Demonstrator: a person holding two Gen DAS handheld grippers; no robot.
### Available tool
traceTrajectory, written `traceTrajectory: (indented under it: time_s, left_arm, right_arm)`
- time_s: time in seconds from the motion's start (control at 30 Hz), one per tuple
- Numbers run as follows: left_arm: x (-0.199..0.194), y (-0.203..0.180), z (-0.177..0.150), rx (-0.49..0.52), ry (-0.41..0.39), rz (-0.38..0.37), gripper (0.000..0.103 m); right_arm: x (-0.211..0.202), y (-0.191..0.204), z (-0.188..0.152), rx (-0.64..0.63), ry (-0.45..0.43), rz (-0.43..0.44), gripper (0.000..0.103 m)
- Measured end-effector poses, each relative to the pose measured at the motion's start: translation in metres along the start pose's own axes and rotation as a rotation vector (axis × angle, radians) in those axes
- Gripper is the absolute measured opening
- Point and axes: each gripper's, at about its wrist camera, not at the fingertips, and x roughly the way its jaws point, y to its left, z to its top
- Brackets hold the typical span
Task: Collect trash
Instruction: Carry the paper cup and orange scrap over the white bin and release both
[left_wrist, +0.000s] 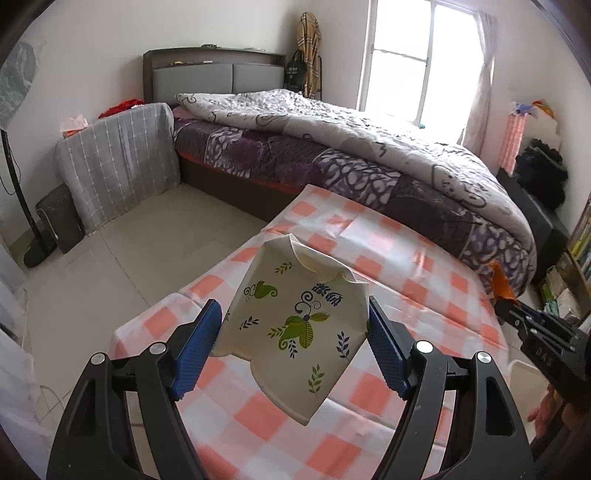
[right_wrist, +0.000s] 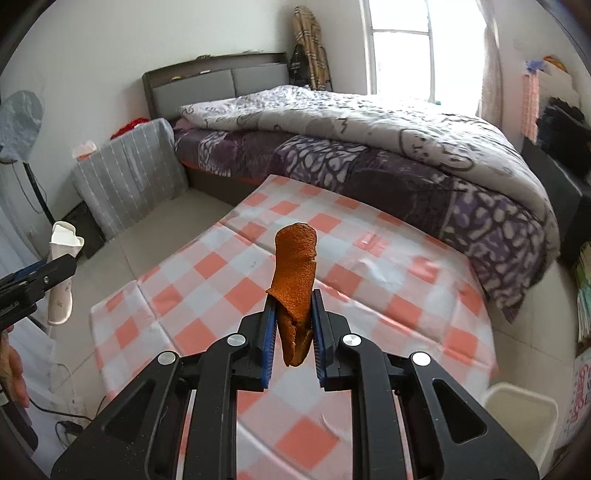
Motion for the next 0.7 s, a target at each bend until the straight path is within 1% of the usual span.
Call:
traceTrajectory:
  time_s: [0.13,0.27,0.43,0.53,0.63,0.7]
  left_arm:
    - [-0.023,-0.02,-0.011,-0.041,0.011,-0.012,0.076]
    - [-0.039,-0.036,-0.026,-0.102,-0.01,-0.023,0.076]
    - [-0.043,-0.056,-0.047,-0.177,-0.032,-0.054,0.076]
    - [-0.039,-0.072,-0.059,-0.18,-0.038,-0.055,0.076]
    - [-0.033,-0.092,-0.071,-0.139,-0.058,-0.03,0.076]
    - [-0.028,-0.107,-0.076,-0.11,-0.056,-0.031,0.076]
  right_arm:
    - [-0.023,-0.015,-0.019,0.051,0.021,-0.015,0.017]
    - [-0.04,-0.036,-0.041,0.102,0.034,-0.031,0.017]
    - [-0.053,-0.071,-0.067,0.148,0.019,-0.077,0.017]
    - [-0.055,-0.095,-0.078,0.193,0.022,-0.099,0.017]
    - [-0.062,-0.115,-0.084,0.234,0.005,-0.12,0.017]
    - [-0.067,-0.126,-0.088,0.255,-0.005,-0.134,0.017]
